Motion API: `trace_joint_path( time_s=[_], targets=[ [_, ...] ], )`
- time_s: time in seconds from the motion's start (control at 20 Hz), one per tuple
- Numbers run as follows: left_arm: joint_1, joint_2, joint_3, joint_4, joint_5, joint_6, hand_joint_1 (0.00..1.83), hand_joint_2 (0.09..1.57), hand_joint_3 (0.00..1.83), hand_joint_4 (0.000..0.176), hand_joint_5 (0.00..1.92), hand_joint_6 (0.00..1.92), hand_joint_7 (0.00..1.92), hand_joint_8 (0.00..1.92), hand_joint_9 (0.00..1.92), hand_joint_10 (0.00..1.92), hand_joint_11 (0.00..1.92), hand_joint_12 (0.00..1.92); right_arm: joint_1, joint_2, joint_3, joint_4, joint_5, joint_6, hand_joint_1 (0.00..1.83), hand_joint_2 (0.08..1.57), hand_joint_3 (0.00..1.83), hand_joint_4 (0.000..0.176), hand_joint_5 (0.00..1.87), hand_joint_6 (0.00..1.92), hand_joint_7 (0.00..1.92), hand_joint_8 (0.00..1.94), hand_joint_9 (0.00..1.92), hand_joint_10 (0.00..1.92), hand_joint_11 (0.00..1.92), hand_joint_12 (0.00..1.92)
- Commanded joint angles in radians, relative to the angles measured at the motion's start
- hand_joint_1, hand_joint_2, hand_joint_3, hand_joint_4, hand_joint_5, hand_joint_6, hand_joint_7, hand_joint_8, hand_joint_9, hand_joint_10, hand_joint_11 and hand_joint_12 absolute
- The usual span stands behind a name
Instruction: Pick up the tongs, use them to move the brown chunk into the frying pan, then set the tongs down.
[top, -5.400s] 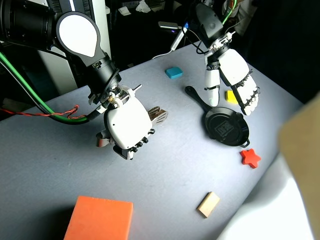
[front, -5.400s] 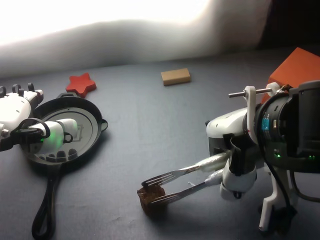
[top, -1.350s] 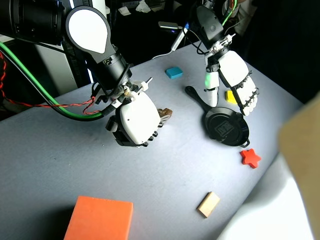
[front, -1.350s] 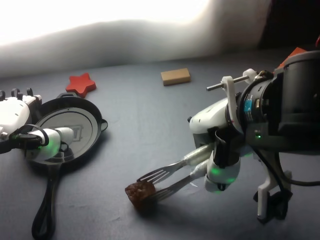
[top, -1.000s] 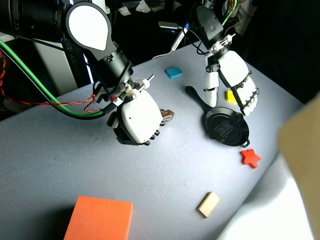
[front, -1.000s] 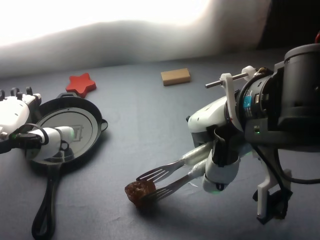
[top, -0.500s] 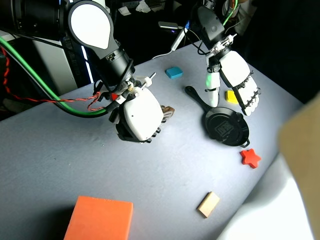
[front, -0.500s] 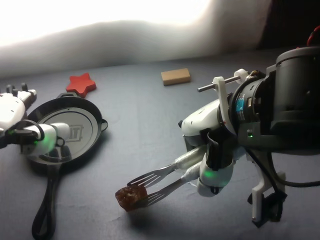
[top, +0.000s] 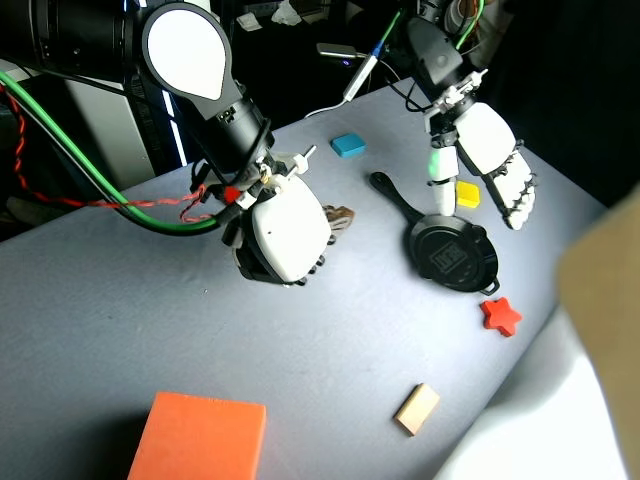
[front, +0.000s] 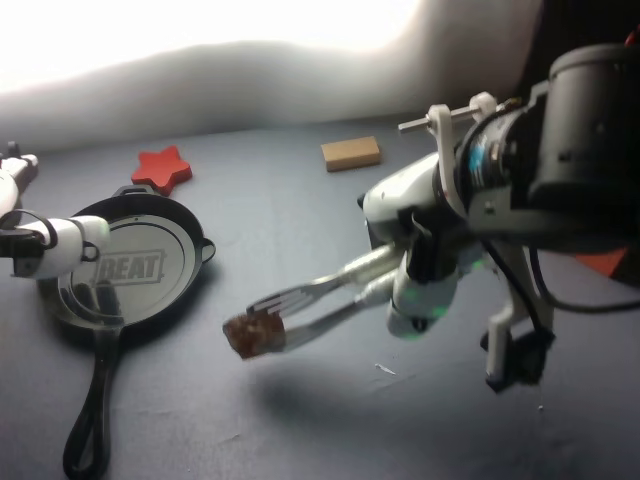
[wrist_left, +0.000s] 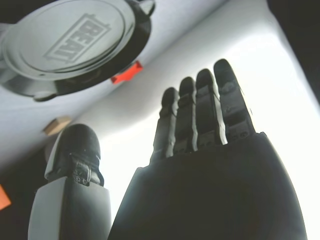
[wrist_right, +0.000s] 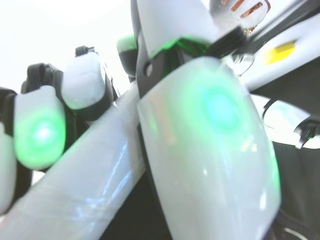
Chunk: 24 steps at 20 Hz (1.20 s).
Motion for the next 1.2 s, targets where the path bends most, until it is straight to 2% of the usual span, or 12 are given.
trace_joint_path(
  time_s=[0.0, 0.05, 0.2, 0.4, 0.65, 0.75, 0.85, 1.0, 1.15],
  targets=[
    [-0.01, 0.006, 0.013, 0.063, -0.072, -0.001, 0.13, 1.29, 0.0, 0.004, 0.07, 0.0, 0.1, 0.0, 0.08, 0.0, 0.0, 0.25, 0.018, -0.001, 0.009, -0.036, 0.06, 0.0, 1.19, 1.35, 0.0, 0.176, 1.39, 1.92, 1.5, 1.94, 1.56, 1.92, 1.66, 1.92],
    [-0.01, 0.006, 0.026, 0.064, -0.067, -0.001, 0.17, 1.28, 0.0, 0.004, 0.1, 0.01, 0.11, 0.0, 0.09, 0.01, 0.0, 0.27, 0.024, -0.014, 0.039, -0.036, 0.072, -0.006, 1.15, 1.37, 0.0, 0.176, 1.39, 1.92, 1.51, 1.94, 1.56, 1.92, 1.65, 1.92],
    [-0.009, 0.006, 0.058, 0.068, -0.063, 0.0, 0.14, 1.28, 0.0, 0.002, 0.1, 0.01, 0.11, 0.0, 0.08, 0.01, 0.0, 0.3, 0.037, -0.053, 0.117, -0.036, 0.107, -0.028, 1.2, 1.35, 0.0, 0.176, 1.37, 1.92, 1.5, 1.94, 1.56, 1.92, 1.66, 1.92],
    [-0.012, 0.009, 0.1, 0.08, -0.058, 0.002, 0.17, 1.28, 0.0, 0.011, 0.1, 0.0, 0.1, 0.0, 0.08, 0.0, 0.0, 0.31, 0.05, -0.107, 0.207, -0.039, 0.148, -0.037, 1.18, 1.36, 0.0, 0.176, 1.37, 1.92, 1.5, 1.94, 1.56, 1.92, 1.66, 1.92],
    [-0.014, 0.019, 0.121, 0.086, -0.058, 0.009, 0.25, 1.26, 0.0, 0.001, 0.13, 0.0, 0.13, 0.0, 0.1, 0.0, 0.0, 0.35, 0.047, -0.189, 0.315, -0.054, 0.196, -0.038, 1.17, 1.35, 0.0, 0.176, 1.37, 1.92, 1.5, 1.94, 1.55, 1.92, 1.65, 1.92],
    [-0.012, 0.019, 0.13, 0.087, -0.058, 0.011, 0.2, 1.27, 0.0, 0.004, 0.11, 0.0, 0.12, 0.0, 0.09, 0.0, 0.0, 0.32, 0.051, -0.232, 0.375, -0.054, 0.23, -0.052, 1.15, 1.37, 0.0, 0.176, 1.36, 1.92, 1.48, 1.94, 1.54, 1.92, 1.64, 1.92],
    [-0.009, 0.02, 0.137, 0.088, -0.052, 0.011, 0.23, 1.26, 0.0, 0.004, 0.11, 0.0, 0.13, 0.0, 0.11, 0.0, 0.0, 0.34, 0.054, -0.26, 0.411, -0.054, 0.246, -0.061, 1.13, 1.38, 0.0, 0.176, 1.35, 1.92, 1.48, 1.94, 1.53, 1.92, 1.64, 1.92],
    [-0.005, 0.021, 0.142, 0.09, -0.049, 0.011, 0.19, 1.27, 0.0, 0.0, 0.11, 0.0, 0.13, 0.0, 0.1, 0.0, 0.0, 0.29, 0.053, -0.311, 0.466, -0.053, 0.251, -0.069, 1.14, 1.38, 0.0, 0.176, 1.33, 1.92, 1.46, 1.94, 1.52, 1.92, 1.63, 1.92],
    [0.003, 0.023, 0.146, 0.091, -0.044, 0.01, 0.17, 1.27, 0.0, 0.004, 0.11, 0.0, 0.12, 0.0, 0.09, 0.0, 0.0, 0.33, 0.036, -0.355, 0.509, -0.053, 0.246, -0.076, 1.14, 1.36, 0.0, 0.176, 1.3, 1.92, 1.42, 1.94, 1.48, 1.92, 1.59, 1.92]
  ],
)
